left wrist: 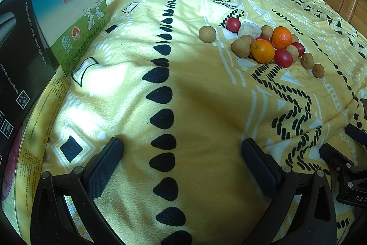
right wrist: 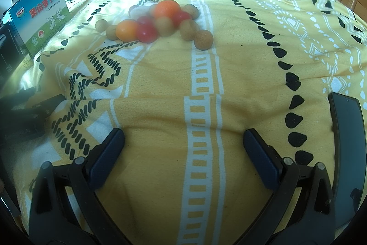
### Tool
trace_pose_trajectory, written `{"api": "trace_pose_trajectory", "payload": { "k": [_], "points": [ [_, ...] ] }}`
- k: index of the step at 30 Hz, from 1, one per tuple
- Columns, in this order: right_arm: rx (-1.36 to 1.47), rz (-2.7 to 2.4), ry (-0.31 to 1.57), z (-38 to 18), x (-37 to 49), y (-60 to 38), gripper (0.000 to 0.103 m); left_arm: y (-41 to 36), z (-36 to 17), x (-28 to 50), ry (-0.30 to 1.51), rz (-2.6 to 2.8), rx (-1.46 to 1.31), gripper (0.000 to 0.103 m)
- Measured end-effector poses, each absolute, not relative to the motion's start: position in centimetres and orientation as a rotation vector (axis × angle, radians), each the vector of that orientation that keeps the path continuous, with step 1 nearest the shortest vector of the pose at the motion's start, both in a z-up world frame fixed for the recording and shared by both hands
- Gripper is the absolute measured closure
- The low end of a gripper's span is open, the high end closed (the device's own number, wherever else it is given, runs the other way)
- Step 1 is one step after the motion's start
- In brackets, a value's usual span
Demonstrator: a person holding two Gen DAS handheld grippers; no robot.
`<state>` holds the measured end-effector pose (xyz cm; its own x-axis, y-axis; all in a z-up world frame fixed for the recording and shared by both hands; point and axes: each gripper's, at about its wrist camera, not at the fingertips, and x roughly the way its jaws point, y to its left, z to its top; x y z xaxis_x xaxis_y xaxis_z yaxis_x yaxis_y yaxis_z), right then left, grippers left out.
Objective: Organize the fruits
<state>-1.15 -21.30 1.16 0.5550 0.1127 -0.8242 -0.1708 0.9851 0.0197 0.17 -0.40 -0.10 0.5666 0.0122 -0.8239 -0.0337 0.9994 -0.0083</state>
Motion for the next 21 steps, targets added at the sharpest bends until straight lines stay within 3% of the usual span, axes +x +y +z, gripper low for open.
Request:
{"api": "trace_pose_trajectory", "payload": {
  "k": [21],
  "points": [
    [-0.067,0.177,0.965,1.11,-1.04,-21.48,0.000,0.11,0.00,0.18,0.960,0.006,-0.043,0.000]
  ]
}}
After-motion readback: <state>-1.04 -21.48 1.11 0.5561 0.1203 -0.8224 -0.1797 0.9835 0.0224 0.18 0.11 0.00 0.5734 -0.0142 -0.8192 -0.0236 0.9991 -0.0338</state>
